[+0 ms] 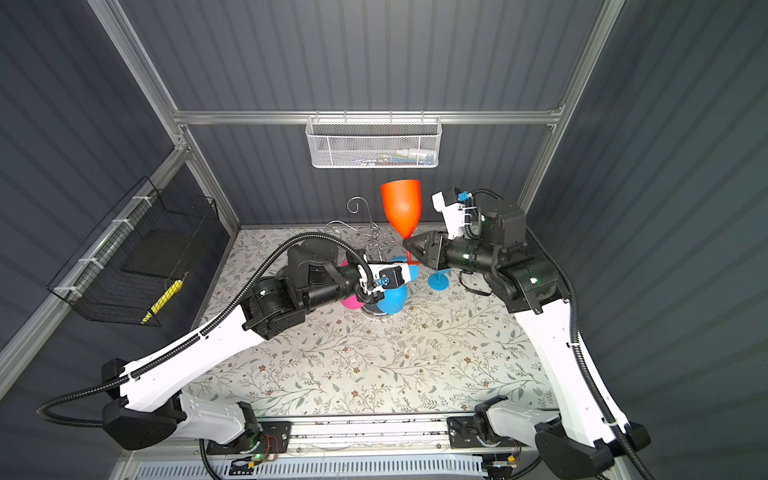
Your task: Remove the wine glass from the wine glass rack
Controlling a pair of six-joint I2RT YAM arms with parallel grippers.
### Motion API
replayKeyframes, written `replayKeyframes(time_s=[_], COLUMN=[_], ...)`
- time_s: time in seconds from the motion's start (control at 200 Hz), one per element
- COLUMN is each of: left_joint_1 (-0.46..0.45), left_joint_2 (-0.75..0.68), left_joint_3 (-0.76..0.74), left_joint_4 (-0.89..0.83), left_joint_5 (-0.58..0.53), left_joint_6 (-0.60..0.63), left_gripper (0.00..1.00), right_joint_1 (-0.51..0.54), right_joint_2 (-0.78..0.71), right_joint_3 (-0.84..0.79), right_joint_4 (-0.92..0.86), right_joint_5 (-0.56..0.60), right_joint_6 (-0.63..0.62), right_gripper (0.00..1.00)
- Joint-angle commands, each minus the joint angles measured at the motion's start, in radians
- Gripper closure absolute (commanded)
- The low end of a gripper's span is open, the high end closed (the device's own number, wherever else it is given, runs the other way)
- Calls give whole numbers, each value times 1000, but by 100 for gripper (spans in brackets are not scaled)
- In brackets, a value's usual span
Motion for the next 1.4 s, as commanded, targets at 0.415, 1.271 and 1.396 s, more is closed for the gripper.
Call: replayKeyframes(time_s=[0.415,1.271,1.396], left_joint_1=[-7,23,159], left_joint_2=[4,-117,-139], left_joint_3=[44,-79,-69], left_joint_4=[24,207,180], left_joint_5=[31,-119,2], left_joint_6=[21,-465,-715], left_gripper=[100,55,51], right_joint_1=[4,6,5], right_joint_2=[8,-67,-153], right_joint_3=[-34,-33,-116], right_joint_4=[11,24,103], right_joint_5=[9,215,369], right_joint_6=[-1,-235,-366], right_gripper=[76,100,100])
